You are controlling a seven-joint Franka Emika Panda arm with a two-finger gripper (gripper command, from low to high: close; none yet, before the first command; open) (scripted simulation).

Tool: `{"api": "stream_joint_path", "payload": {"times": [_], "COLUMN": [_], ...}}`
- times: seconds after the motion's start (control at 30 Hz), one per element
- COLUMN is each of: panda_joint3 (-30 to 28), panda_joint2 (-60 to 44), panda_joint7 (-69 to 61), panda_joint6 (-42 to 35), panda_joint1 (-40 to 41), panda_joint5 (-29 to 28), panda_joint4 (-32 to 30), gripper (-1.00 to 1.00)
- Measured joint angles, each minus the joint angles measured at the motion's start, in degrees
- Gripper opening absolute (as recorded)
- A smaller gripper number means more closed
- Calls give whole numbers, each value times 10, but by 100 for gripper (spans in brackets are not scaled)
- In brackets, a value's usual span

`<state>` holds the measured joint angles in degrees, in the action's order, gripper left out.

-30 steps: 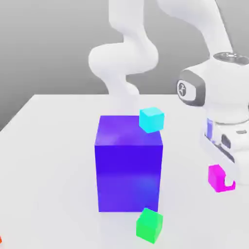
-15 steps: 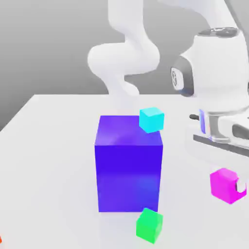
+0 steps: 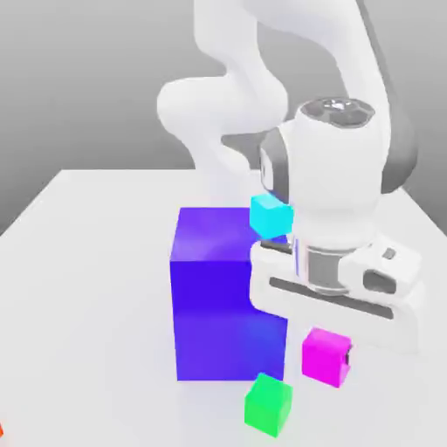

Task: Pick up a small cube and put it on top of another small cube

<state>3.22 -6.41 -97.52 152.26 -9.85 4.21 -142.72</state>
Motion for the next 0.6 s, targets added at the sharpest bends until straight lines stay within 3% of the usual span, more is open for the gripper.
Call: {"api": "stream_joint_path", "payload": {"times": [0.43,0.6], "panda_joint3": [-17,-10], "panda_joint2": [28,3], "panda_joint7": [-244,-265], "panda_joint6": [-25,12], "panda_joint1": [50,40], "panda_joint5": [-58,-54], "panda_joint4": [-30,-41], "gripper": [-100,-100]}}
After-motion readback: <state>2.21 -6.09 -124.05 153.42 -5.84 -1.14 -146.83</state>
